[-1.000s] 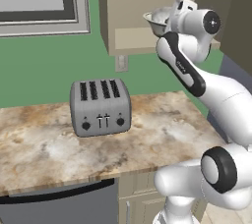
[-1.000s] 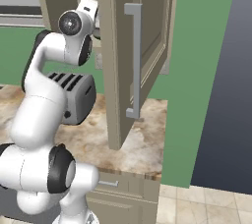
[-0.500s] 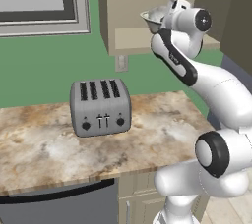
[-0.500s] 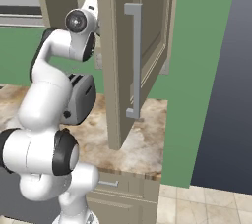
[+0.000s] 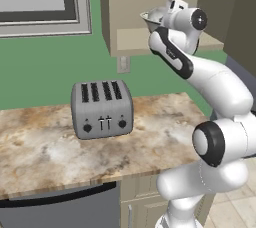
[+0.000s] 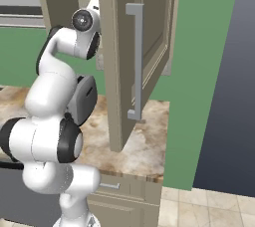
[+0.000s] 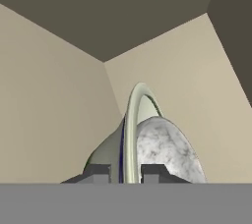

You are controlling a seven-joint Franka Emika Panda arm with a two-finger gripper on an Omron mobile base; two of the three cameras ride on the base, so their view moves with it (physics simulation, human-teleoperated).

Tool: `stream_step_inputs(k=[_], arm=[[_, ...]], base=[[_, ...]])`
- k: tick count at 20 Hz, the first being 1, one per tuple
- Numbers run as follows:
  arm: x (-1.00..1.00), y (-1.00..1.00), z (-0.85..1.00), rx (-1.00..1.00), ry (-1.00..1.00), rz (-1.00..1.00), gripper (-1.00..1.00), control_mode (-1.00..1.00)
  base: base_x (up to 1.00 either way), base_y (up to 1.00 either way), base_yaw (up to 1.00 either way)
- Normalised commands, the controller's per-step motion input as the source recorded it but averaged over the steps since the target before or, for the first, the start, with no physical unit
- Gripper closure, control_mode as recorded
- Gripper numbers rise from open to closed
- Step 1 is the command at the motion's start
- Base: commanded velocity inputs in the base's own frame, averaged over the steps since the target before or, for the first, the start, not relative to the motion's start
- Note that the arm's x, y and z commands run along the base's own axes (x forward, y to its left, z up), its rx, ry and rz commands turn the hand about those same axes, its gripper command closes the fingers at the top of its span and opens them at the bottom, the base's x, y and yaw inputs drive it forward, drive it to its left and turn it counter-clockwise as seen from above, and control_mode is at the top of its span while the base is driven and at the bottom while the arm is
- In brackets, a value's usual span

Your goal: Pick up the bowls on the counter and stack them on top of one another in the open cabinet. Place the smaller bowl on top of the larger bowl.

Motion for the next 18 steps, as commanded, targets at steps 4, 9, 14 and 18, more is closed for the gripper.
stream_step_inputs(k=[4, 9, 14, 18], arm=[[0.29, 0.00, -0.07, -0.01, 0.00, 0.01, 1.00, -1.00], [0.30, -0.01, -0.06, -0.01, 0.01, 0.01, 1.00, -1.00], [0.29, -0.01, -0.06, -0.01, 0.00, 0.01, 1.00, -1.00], [0.30, -0.03, -0.08, -0.01, 0.00, 0.01, 1.00, -1.00]], base=[[0.00, 0.00, 0.00], [0.00, 0.00, 0.00], [0.00, 0.00, 0.00], [0.00, 0.00, 0.00]])
